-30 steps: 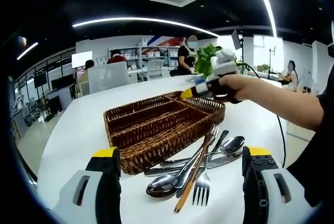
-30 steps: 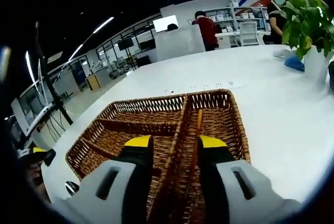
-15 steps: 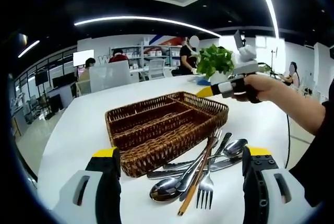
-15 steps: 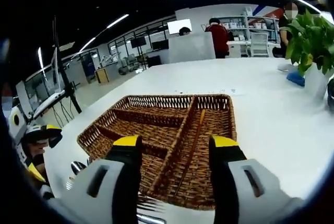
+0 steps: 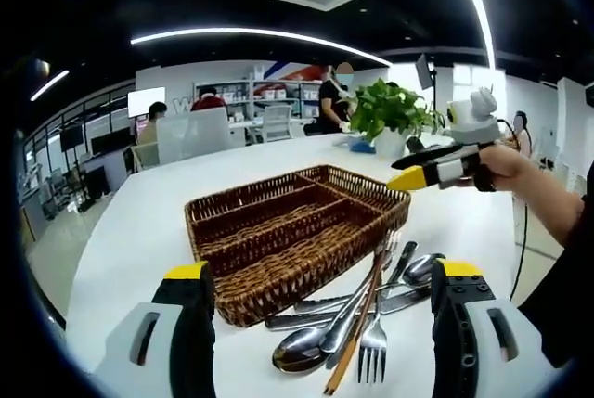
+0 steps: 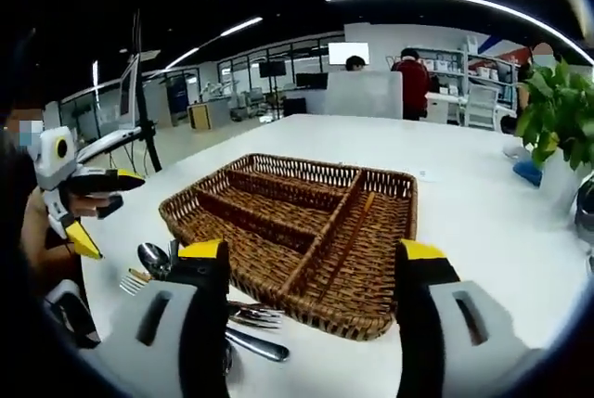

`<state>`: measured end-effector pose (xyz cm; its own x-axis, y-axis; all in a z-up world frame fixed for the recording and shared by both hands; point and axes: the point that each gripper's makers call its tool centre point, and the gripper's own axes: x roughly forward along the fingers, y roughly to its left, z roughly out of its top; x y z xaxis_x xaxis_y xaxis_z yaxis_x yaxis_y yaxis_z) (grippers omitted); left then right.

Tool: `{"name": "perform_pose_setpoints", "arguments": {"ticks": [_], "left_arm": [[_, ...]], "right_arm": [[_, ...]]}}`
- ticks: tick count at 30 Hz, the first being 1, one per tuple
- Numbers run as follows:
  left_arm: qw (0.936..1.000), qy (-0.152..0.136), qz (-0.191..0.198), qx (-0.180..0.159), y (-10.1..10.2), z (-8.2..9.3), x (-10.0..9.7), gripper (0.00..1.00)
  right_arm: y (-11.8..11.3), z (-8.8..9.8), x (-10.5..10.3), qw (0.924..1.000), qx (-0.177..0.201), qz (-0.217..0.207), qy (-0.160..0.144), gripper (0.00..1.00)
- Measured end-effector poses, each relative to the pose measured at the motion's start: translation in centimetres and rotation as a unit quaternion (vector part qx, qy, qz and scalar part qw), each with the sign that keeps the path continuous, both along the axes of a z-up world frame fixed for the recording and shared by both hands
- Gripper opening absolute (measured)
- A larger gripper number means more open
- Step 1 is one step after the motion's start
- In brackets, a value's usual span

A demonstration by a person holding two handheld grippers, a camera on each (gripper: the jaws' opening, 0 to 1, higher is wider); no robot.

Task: Arrange the knives, forks, and spoons in their matching storage slots by inserting each utensil handle-first until every utensil is classified and aligned in the correct compartment

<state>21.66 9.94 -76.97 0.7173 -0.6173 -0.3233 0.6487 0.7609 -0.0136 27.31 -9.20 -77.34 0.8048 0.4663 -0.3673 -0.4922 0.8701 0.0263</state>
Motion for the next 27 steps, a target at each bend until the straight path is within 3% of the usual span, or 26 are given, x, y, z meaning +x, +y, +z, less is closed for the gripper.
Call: {"name": "perform_pose_setpoints", "arguments": {"ticks": [3, 9, 17, 27], "left_arm": [[1.0, 0.0, 0.002, 0.0, 0.2, 0.1, 0.0, 0.99], [1.0, 0.003, -0.003, -0.003, 0.7, 0.2, -1.0, 0.99], [0.9998, -0.008, 0.003, -0.016, 1.5, 0.7, -1.8, 0.99], [0.9995, -0.014, -0.004, -0.028, 1.4, 0.8, -2.6, 0.99]], "right_arm": [[0.4, 0.4, -1.0, 0.9998, 0.014, 0.015, -0.002, 0.81], [1.4, 2.3, -3.3, 0.9971, 0.04, 0.055, -0.035, 0.92], [1.3, 1.1, -5.0, 0.9974, 0.019, 0.062, -0.031, 1.0], [1.5, 0.1, -5.8, 0.9967, -0.002, 0.079, -0.017, 1.0]]}}
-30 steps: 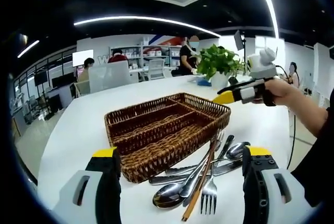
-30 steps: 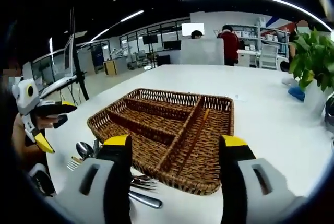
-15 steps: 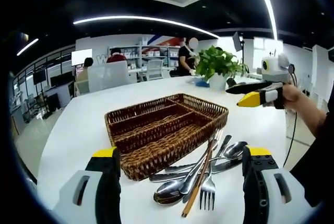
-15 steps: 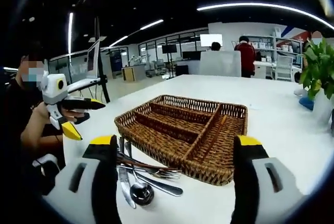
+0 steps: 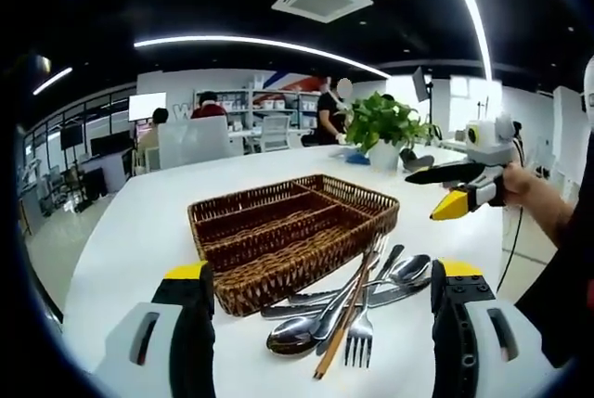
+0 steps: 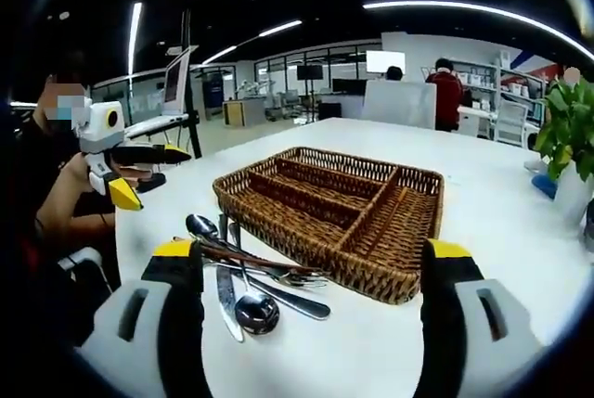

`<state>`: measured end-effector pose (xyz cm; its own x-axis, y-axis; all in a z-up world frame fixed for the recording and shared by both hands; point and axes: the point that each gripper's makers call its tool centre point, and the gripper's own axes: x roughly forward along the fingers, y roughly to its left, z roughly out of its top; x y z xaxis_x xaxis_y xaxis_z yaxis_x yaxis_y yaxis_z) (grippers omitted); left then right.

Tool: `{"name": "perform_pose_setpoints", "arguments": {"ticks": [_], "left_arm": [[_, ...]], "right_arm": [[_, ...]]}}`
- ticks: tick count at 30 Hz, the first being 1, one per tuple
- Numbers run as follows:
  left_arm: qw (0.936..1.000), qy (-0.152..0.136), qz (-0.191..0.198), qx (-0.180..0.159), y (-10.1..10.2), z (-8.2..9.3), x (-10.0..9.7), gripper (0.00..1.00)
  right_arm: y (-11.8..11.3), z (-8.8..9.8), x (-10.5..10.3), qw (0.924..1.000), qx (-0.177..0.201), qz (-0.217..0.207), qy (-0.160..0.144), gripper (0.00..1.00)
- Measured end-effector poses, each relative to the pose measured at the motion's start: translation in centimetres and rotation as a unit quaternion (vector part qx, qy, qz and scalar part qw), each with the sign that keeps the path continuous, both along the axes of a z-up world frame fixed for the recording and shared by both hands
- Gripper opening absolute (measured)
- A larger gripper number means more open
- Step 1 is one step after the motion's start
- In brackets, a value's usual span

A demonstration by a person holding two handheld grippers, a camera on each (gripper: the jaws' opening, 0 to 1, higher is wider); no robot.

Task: Arrange the knives, forks, and spoons in their matching storage slots by inserting each utensil handle-first until every utensil is classified and aligned in the correct compartment

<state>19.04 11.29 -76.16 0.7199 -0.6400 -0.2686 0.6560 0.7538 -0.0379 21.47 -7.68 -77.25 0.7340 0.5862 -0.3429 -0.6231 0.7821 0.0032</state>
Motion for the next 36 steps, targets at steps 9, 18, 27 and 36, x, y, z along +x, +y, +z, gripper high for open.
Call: {"name": "perform_pose_setpoints", "arguments": {"ticks": [9, 18, 27, 36], "left_arm": [[0.9999, -0.005, -0.005, 0.01, -0.2, -0.2, -0.2, 0.99], [0.9997, -0.007, -0.011, 0.019, -0.5, -0.3, -0.5, 0.99], [0.9996, -0.006, -0.015, 0.021, -0.7, -0.4, -0.7, 0.99], [0.9995, -0.006, -0.019, 0.026, -0.9, -0.4, -0.8, 0.99]], "right_arm": [[0.8, -0.1, 0.0, 0.9994, -0.01, 0.033, -0.004, 1.0], [3.5, -0.7, -0.8, 0.9917, -0.041, 0.121, -0.015, 0.87], [6.4, -2.3, -1.6, 0.9711, -0.063, 0.23, -0.015, 0.59], [8.5, -3.8, -1.7, 0.9479, -0.096, 0.303, -0.016, 0.38]]}}
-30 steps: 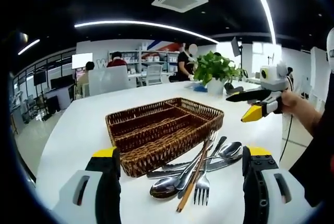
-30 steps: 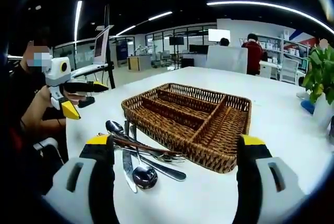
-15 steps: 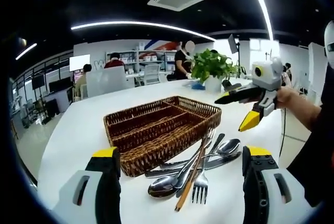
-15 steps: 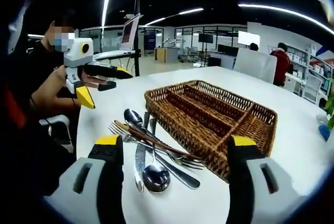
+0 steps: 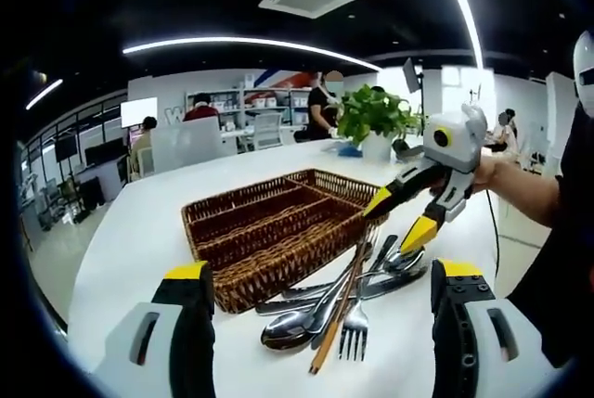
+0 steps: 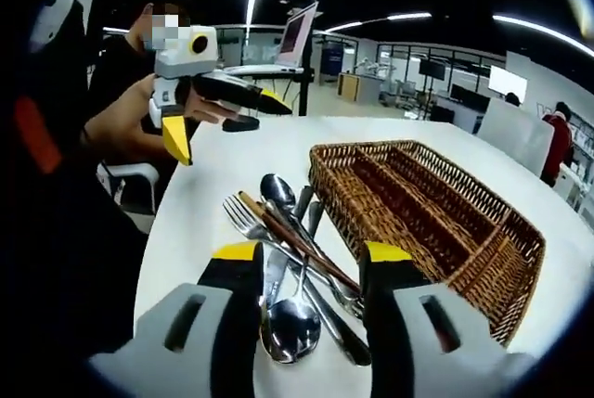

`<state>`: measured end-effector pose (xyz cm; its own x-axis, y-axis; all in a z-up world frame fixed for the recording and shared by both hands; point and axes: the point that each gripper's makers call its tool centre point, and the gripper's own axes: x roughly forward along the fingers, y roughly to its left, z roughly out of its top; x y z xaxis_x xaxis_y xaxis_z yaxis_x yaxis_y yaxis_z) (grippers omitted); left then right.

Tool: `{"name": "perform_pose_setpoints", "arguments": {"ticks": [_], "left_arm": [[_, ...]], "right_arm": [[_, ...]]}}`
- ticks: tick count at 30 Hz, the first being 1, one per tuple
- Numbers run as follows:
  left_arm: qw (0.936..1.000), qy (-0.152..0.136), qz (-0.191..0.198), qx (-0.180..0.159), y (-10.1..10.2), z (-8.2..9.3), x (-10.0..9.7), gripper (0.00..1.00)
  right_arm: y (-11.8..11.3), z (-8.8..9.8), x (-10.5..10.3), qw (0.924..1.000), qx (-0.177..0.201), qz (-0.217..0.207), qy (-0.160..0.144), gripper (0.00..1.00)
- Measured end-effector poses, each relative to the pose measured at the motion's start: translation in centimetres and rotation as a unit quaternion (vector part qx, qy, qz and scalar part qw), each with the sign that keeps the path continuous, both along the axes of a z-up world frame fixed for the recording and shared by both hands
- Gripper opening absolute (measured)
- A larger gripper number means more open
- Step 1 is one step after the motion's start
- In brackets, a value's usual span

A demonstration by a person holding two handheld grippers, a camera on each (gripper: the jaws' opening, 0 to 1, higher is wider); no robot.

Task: Arrange the knives, forks, and spoons in their matching storage slots by inserting each utensil handle-first until every utensil is classified and aligned in the correct compartment

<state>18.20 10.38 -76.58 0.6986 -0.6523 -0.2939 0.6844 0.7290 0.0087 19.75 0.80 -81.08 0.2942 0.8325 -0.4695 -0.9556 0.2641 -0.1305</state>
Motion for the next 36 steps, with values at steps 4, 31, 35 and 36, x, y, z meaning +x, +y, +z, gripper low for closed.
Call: {"name": "perform_pose_setpoints", "arguments": {"ticks": [4, 31, 35, 36], "left_arm": [[1.0, 0.002, 0.001, 0.004, 0.1, -0.2, 0.0, 0.99], [1.0, 0.007, 0.005, 0.005, 0.5, -0.5, -0.2, 0.99], [0.9999, 0.007, 0.006, 0.006, 0.6, -0.5, -0.3, 0.99], [0.9999, 0.007, 0.007, 0.006, 0.7, -0.5, -0.3, 0.99]], "right_arm": [[0.9, -0.8, -0.2, 0.9992, -0.023, 0.033, -0.006, 0.33], [5.2, -4.2, -0.6, 0.9724, -0.131, 0.192, -0.026, 0.11], [5.7, -4.6, -0.7, 0.9673, -0.137, 0.211, -0.029, 0.1], [5.8, -4.7, -0.6, 0.9669, -0.136, 0.214, -0.029, 0.09]]}}
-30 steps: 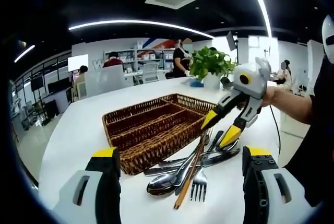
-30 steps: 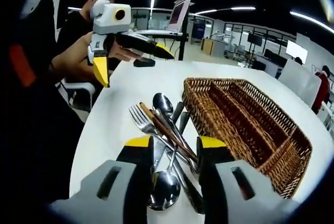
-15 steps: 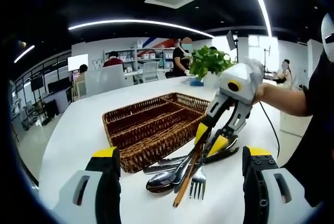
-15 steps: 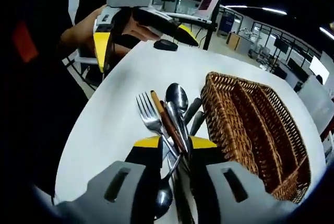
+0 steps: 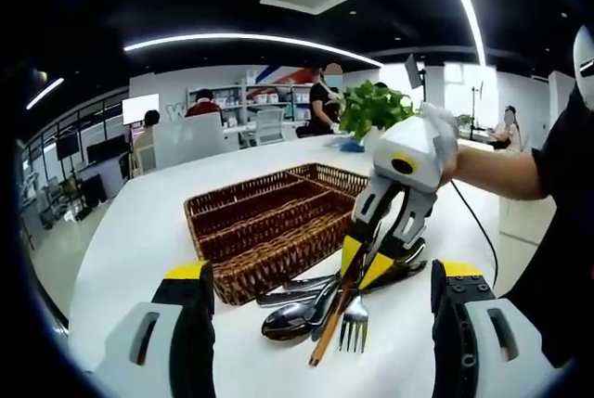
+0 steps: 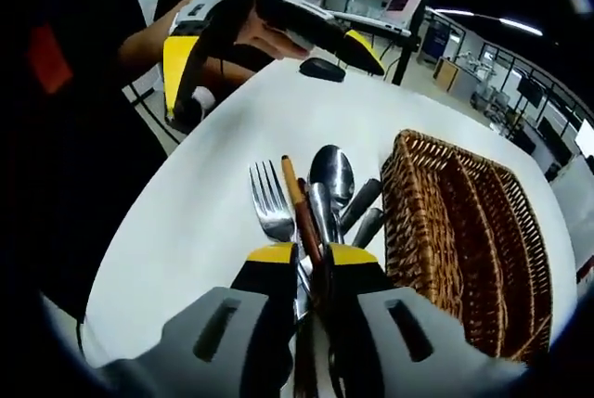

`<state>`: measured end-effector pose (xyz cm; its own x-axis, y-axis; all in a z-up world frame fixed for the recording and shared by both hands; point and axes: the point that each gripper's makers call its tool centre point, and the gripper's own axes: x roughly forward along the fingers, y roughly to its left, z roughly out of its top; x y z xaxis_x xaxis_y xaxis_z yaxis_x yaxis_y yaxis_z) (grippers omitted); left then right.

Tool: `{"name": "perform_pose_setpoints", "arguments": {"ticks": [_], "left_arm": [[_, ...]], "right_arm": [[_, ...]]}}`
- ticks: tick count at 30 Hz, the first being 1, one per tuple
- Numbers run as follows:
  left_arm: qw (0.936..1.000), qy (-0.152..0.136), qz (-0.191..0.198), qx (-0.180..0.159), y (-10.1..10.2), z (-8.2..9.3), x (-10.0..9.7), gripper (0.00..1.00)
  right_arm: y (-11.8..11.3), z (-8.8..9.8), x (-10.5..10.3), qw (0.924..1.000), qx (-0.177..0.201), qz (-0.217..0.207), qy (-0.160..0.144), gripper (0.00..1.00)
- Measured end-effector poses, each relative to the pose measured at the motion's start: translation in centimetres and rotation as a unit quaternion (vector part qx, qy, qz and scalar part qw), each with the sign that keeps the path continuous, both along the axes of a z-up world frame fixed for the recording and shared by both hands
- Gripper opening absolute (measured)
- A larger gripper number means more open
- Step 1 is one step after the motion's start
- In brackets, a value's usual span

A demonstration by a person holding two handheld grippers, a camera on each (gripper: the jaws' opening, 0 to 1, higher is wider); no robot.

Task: Arrange the knives, forks, and spoons in their matching storage slots by inserting each utensil handle-first until every utensil is classified and aligned in the correct compartment

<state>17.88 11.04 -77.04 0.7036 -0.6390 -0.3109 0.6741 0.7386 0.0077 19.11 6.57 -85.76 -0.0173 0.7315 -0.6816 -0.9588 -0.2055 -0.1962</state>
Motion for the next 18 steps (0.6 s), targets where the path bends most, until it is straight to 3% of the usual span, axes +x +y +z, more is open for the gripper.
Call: {"name": "perform_pose_setpoints", "arguments": {"ticks": [18], "left_arm": [[0.9999, 0.004, 0.01, 0.001, 0.52, -0.3, -0.25, 0.99]], "right_arm": [[0.6, -0.68, -0.31, 0.9978, 0.002, 0.062, 0.021, 0.04]]}}
